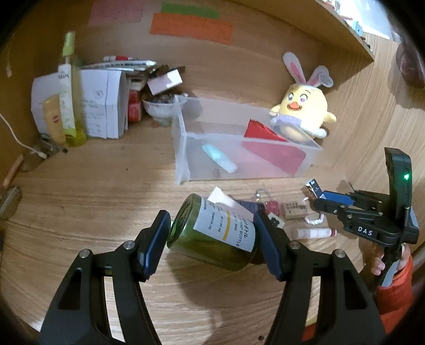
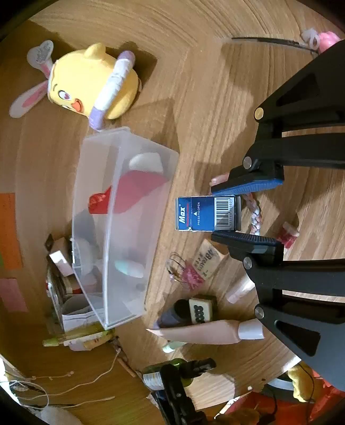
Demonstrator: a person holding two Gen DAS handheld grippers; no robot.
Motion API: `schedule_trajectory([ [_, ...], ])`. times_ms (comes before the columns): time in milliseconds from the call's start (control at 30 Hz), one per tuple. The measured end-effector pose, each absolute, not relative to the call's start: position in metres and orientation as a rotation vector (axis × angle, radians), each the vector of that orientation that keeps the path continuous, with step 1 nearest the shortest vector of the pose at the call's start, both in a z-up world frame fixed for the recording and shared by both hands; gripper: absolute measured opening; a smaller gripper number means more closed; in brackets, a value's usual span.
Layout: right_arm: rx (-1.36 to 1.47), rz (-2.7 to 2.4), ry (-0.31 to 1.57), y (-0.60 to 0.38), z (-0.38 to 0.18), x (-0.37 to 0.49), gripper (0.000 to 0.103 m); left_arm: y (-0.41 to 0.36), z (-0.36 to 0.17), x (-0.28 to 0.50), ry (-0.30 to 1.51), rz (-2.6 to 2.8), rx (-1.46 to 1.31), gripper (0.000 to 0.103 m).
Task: Organize objects
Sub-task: 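Lift the green bottle toward the box while the right gripper grasps the blue Max box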
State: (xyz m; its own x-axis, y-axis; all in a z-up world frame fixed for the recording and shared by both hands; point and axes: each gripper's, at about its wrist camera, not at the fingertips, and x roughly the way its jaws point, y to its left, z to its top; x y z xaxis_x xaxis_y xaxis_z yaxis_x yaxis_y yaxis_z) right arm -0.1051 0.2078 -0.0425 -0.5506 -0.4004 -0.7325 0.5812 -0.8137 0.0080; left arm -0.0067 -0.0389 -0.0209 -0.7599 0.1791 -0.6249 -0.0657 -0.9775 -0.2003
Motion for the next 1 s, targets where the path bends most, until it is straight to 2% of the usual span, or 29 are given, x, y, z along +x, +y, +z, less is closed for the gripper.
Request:
schedule_trajectory([
  [233,0.955,-2.371,0.244,0.217,-0.023,-0.108,0.025,-0.038,-0.006,-0.009,-0.240,2.851,-0.970,0.064],
  [1000,0.802,-2.461,0.196,0.236,0.022,-0.126,0.025,-0.029,0.046,-0.052,-0.198,2.875,-0.804,0.064],
])
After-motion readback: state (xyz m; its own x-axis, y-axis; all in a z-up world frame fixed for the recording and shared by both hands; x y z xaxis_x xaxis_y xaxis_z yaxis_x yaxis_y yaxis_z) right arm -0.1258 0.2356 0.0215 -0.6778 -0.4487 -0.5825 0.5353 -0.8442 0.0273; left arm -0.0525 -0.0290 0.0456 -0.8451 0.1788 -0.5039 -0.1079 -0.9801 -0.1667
